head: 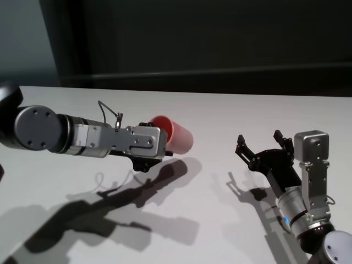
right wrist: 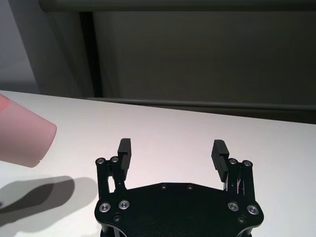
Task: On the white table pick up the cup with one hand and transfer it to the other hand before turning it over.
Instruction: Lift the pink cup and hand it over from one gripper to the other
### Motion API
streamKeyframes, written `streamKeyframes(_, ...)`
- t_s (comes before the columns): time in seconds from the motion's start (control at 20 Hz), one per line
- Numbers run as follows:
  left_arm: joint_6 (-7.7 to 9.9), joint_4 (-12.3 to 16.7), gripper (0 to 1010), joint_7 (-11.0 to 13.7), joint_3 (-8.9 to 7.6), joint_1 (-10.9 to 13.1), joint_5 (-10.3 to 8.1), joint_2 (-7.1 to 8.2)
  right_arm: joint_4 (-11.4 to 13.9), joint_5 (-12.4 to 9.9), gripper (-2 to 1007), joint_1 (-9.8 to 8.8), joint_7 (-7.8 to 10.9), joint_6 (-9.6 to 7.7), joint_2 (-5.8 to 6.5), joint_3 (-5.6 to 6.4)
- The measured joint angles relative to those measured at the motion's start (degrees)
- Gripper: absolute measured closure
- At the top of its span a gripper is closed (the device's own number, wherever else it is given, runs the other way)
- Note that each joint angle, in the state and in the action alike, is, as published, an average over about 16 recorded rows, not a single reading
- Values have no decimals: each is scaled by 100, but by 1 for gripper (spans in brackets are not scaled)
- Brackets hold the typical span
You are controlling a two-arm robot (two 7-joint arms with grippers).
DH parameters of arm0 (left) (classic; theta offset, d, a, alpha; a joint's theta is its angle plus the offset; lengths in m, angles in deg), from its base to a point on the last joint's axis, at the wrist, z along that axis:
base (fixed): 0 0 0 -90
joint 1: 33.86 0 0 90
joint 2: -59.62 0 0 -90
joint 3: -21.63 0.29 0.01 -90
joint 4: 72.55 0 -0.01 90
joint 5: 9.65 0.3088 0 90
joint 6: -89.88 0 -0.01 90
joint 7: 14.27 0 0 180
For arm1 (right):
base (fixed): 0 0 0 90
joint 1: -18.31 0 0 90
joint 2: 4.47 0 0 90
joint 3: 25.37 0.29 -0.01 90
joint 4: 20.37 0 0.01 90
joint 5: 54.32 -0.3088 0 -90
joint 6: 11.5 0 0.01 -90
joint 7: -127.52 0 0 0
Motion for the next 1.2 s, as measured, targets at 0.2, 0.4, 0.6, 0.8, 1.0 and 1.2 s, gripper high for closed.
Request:
streamKeyframes(0.2,-18,-115,963,-176,-328,199,-536,-103,0,0,3,0,0,0,0,0)
streamKeyframes(0.4,-41,-279,963,-297,-617,344,-1062,-246,0,0,3,0,0,0,0,0)
streamKeyframes(0.6,-72,-478,963,-396,-838,423,-1509,-413,0,0,3,0,0,0,0,0)
streamKeyframes(0.8,-128,-694,963,-541,-1000,449,-1816,-593,0,0,3,0,0,0,0,0)
streamKeyframes(1.0,-216,-906,963,-727,-1150,466,-2032,-784,0,0,3,0,0,0,0,0)
streamKeyframes(1.2,-314,-1095,963,-902,-1324,500,-2247,-977,0,0,3,0,0,0,0,0)
